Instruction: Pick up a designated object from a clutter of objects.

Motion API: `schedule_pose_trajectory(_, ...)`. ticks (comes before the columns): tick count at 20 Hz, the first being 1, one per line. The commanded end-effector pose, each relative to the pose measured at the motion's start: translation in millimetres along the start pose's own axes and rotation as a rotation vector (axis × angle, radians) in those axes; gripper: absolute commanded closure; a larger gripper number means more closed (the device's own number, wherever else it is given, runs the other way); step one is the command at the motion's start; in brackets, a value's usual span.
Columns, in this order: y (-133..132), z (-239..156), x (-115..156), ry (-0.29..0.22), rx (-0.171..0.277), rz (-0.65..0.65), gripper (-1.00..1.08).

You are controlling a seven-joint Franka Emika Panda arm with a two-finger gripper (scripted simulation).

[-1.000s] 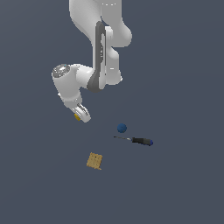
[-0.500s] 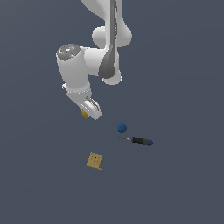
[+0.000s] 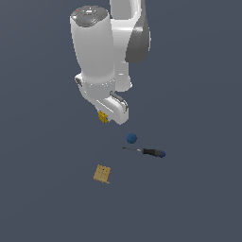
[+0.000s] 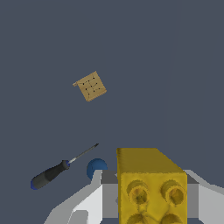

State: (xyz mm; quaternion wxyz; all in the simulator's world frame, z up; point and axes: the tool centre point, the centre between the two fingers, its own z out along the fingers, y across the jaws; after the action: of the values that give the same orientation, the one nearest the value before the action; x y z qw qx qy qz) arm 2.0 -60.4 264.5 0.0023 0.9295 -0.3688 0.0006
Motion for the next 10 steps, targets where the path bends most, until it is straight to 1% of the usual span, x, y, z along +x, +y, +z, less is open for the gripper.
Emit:
schedule_pose_trajectory(1,-20,-23,-4,-0.001,0.0,0.0,1.08)
schedule_pose_trajectory(10,-79,-89,-11,-0.002,0.002,-0.001,1.08)
